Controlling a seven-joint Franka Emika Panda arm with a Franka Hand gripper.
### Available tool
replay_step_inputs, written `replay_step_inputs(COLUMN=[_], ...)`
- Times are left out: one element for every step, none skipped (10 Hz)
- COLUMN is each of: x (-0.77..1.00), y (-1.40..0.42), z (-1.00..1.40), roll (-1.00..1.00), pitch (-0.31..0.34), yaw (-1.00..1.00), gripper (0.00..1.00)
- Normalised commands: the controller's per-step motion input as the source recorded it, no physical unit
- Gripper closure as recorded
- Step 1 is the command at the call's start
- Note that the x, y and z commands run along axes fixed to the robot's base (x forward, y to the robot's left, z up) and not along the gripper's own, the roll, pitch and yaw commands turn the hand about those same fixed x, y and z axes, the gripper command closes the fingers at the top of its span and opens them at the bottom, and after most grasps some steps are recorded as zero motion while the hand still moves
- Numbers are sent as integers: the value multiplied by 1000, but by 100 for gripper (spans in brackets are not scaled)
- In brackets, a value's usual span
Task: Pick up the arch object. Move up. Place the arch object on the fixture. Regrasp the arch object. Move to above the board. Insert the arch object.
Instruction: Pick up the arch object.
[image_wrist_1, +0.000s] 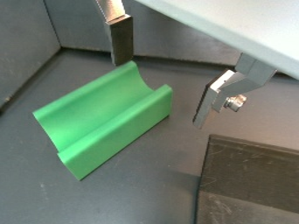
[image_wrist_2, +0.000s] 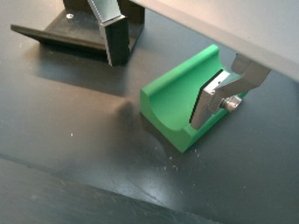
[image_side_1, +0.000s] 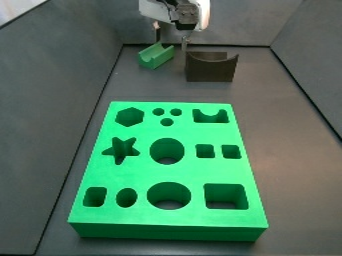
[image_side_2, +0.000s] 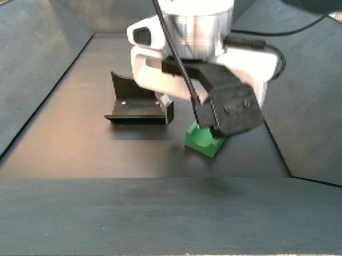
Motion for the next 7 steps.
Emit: replay_step_inputs(x=[-74, -123, -180, -174, -171, -140, -80], y=[43, 40, 26, 0, 0, 0, 43], z=[-51, -86, -140, -206, -220, -251, -257], roll=[-201, -184, -156, -80, -79, -86, -129], pitch=[-153, -174, -206, -191, -184, -171, -156], yaw=[0, 0, 0, 0, 0, 0, 0], gripper=[0, 0, 0, 0, 0, 0, 0])
